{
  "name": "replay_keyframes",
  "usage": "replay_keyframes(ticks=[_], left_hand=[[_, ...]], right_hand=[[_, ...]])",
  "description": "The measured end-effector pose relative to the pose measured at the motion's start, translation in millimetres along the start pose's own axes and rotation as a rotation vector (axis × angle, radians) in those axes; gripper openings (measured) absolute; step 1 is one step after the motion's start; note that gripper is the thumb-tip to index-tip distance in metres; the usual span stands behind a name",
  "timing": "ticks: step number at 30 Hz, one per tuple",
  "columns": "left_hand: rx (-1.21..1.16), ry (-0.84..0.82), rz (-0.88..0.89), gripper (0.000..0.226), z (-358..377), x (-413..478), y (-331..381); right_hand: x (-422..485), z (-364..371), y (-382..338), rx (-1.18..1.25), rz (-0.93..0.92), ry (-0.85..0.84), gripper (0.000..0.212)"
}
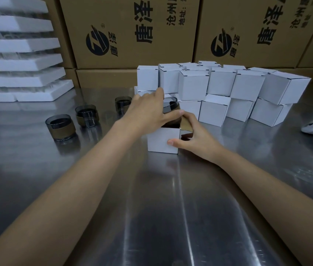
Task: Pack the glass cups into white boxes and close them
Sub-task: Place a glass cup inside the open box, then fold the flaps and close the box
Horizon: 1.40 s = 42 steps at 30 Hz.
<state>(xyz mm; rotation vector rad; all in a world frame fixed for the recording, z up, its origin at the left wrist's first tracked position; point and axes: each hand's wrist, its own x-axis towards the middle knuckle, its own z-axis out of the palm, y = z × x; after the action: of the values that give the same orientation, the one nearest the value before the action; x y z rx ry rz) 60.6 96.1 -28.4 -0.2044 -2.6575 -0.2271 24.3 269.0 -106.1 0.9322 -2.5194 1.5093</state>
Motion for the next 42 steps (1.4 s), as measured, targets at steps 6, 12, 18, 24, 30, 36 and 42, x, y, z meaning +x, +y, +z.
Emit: replay_keyframes(ticks=[6, 12, 18, 24, 30, 36, 42], left_hand=[[0.03, -0.058, 0.003, 0.06, 2, 0, -10], [0.005, -0.2, 0.034, 0.056, 10, -2, -10], [0.072, -0.273, 0.009, 0.045, 12, -2, -6], [-0.274, -0.22, -0.083, 0.044, 10, -1, -9], [-1.307, 0.516, -0.731, 0.024, 34, -7, -29], [-1.422, 0.178, -0.803, 0.02, 62, -20, -21], [-1.215, 0.103, -0.708, 0.043, 65, -21, -5]], right_hand=[[1, 1, 3, -0.006, -0.011, 0.005, 0.082], [2, 1, 4, 0.001, -0.004, 0.005, 0.085], [2, 1, 3, -0.016, 0.003, 0.005, 0.086], [3, 0, 3, -0.017, 0.007, 0.003, 0.086], [3, -5, 4, 0.027, 0.059, -0.03, 0.084], [2, -8, 3, 0.052, 0.102, -0.04, 0.102], [3, -10, -1, 0.123, 0.197, 0.008, 0.14]])
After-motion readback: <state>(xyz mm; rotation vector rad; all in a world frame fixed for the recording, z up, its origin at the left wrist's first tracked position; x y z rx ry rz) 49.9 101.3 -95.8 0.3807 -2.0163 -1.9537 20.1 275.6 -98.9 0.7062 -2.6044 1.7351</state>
